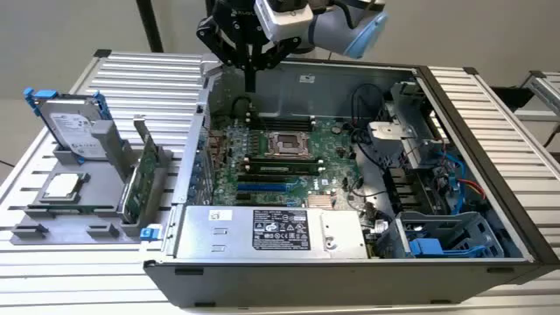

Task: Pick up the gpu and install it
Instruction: 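Reach for the gpu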

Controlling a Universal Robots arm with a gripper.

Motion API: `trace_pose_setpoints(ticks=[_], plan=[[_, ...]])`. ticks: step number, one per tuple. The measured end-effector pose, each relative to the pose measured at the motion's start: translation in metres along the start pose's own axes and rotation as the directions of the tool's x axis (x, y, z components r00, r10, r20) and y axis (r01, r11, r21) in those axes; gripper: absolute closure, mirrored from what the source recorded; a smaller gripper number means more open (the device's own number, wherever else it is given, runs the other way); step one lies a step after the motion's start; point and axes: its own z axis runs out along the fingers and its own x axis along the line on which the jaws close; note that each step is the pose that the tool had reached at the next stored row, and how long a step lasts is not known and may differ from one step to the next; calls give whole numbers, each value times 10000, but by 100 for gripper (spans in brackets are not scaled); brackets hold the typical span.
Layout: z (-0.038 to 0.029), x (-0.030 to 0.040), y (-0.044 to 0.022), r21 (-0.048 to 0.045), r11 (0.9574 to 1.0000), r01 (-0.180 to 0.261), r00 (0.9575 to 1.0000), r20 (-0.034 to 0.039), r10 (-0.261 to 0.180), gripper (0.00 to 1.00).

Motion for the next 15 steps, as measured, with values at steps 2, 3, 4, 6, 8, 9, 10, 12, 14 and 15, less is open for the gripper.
trace_pose_setpoints(ticks=[2, 3, 4, 6, 8, 9, 10, 12, 14, 15], plan=[[0, 0, 0, 0, 10000, 0, 10000, 0, 0, 100], [0, 0, 0, 0, 10000, 0, 10000, 0, 0, 100], [0, 0, 0, 0, 10000, 0, 10000, 0, 0, 100], [0, 0, 0, 0, 10000, 0, 10000, 0, 0, 100], [0, 0, 0, 0, 10000, 0, 10000, 0, 0, 100], [0, 0, 0, 0, 10000, 0, 10000, 0, 0, 100], [0, 0, 0, 0, 10000, 0, 10000, 0, 0, 100], [0, 0, 0, -1, 10000, 0, 10000, 0, 0, 100], [-1, 9, -1, 1, 10000, 0, 10000, 0, 0, 100], [-2, 19, -3, 2, 10000, -1, 10000, -1, 1, 100]])
